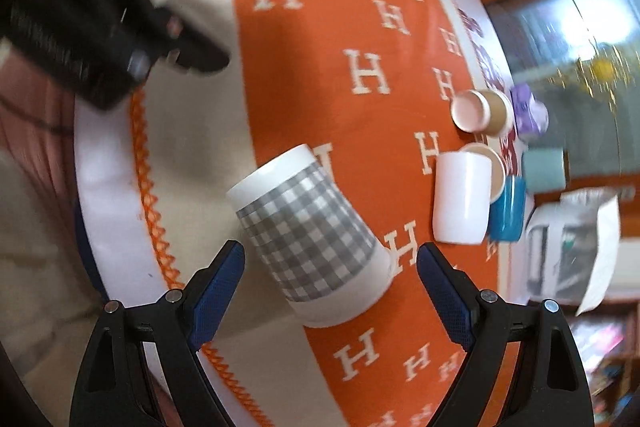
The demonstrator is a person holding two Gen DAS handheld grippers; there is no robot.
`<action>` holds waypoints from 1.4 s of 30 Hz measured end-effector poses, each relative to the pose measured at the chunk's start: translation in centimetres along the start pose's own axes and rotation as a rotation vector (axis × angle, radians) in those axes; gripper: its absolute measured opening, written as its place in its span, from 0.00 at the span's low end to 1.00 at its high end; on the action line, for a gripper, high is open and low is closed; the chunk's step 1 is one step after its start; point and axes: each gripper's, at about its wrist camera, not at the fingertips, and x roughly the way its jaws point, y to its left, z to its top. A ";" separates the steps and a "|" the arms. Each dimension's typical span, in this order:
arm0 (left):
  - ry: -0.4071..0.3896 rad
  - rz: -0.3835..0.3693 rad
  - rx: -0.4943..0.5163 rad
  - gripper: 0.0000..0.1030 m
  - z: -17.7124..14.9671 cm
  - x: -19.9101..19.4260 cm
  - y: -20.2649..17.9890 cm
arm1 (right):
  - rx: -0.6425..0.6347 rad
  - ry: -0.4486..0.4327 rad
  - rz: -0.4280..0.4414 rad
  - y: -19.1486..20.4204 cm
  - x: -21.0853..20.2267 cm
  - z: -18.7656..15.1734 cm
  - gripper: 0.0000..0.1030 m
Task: Flip cup upside down
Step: 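Close the right tool on the plaid cup while the left tool releases it, then turn the plaid cup bottom up and lower it with the right tool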
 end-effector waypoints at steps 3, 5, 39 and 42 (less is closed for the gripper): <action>0.005 -0.006 -0.006 0.81 -0.2 0.3 0.4 | -0.082 0.026 -0.052 1.2 0.8 0.7 0.86; 0.008 -0.005 -0.009 0.81 -0.3 0.4 0.6 | -0.130 0.042 -0.074 1.9 1.4 1.1 0.86; -0.038 -0.027 -0.003 0.81 1.0 -0.1 -1.5 | 0.878 -0.173 0.419 -10.9 2.0 -4.9 0.62; -0.052 -0.024 -0.014 0.81 1.6 -0.1 -2.0 | 1.099 -0.264 0.468 -11.3 2.6 -7.2 0.62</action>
